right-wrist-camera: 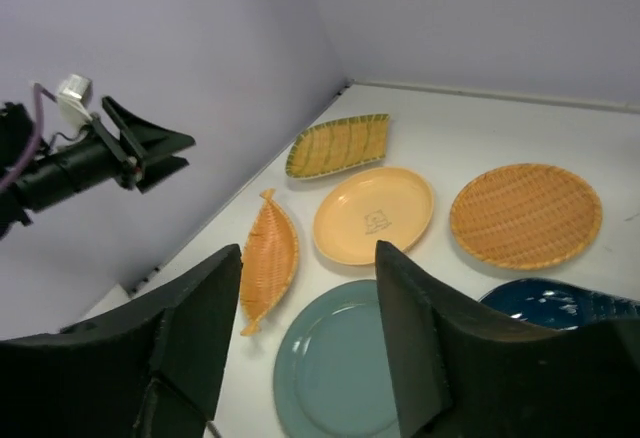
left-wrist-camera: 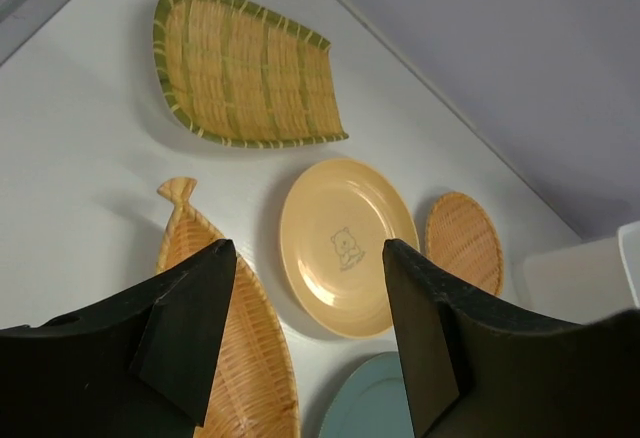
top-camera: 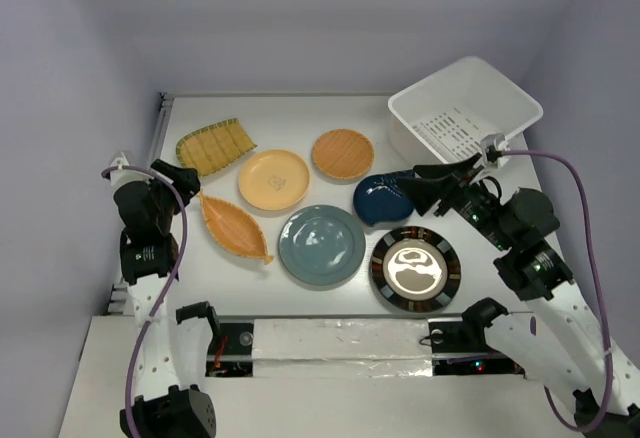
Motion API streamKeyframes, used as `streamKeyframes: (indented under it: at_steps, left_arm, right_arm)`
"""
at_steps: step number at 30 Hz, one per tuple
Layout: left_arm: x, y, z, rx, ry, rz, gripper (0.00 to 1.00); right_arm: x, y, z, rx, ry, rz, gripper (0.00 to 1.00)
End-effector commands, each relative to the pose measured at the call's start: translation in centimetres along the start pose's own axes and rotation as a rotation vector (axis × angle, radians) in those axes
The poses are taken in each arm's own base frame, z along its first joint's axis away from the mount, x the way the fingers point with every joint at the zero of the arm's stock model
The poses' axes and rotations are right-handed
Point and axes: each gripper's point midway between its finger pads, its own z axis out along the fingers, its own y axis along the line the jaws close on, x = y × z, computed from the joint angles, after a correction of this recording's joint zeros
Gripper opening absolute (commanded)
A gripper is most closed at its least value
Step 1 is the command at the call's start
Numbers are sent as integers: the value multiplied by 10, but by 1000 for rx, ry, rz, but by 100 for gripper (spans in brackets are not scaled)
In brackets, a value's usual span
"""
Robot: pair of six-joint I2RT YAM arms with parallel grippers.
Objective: Place the plates into the plastic bin on the countertop
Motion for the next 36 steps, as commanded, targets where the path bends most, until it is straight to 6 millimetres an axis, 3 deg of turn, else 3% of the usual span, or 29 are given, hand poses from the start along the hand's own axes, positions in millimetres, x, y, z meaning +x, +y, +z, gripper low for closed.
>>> streamKeyframes:
  at_steps: [1, 3, 4, 6, 7, 10, 13, 17, 19, 22, 24, 28, 31, 32, 33, 36]
  left_arm:
    - [16, 14, -5, -44, 50, 1, 57]
    - [21, 21, -7, -80, 67, -9, 56]
    - [28, 28, -9, -118, 94, -22, 53]
    - [38, 36, -10, -159, 129, -56, 48]
    - [44, 40, -11, -174, 146, -63, 31]
    - [53, 48, -13, -222, 192, -88, 0]
    - [60, 56, -9, -259, 240, -68, 0]
    - [70, 88, 6, -415, 291, -42, 0]
    - [64, 98, 14, -456, 257, -25, 5]
    - [74, 102, 21, -455, 286, -32, 10]
    - [72, 105, 29, -454, 260, -28, 23]
    - [60, 96, 53, -413, 198, -92, 38]
    - [37, 89, 80, -397, 113, -125, 53]
    - [42, 92, 94, -394, 141, -146, 57]
    - [28, 84, 106, -374, 123, -172, 57]
    - [30, 73, 146, -311, 189, -201, 58]
  right_arm:
    - [5, -3, -9, 24, 3, 7, 59]
    - [7, -4, -13, 29, 2, 20, 44]
    - [9, -3, -14, 29, 5, 30, 16]
    - [11, -1, -16, 18, 14, 38, 1]
    - [13, 2, -18, 2, 22, 43, 0]
    - [14, 4, -23, -5, 19, 42, 0]
    - [17, 0, -28, 15, 19, 36, 0]
    - [19, -2, -36, 30, 10, 37, 3]
    - [21, -2, -38, 24, 3, 38, 4]
    - [25, 2, -40, -1, 20, 42, 5]
    - [27, 4, -39, -16, 27, 42, 7]
    - [30, 6, -32, -39, 41, 37, 7]
    - [36, 7, -31, -55, 66, 41, 8]
    - [37, 9, -31, -66, 70, 46, 8]
    - [39, 9, -31, -70, 72, 46, 8]
    - [39, 9, -32, -72, 63, 50, 11]
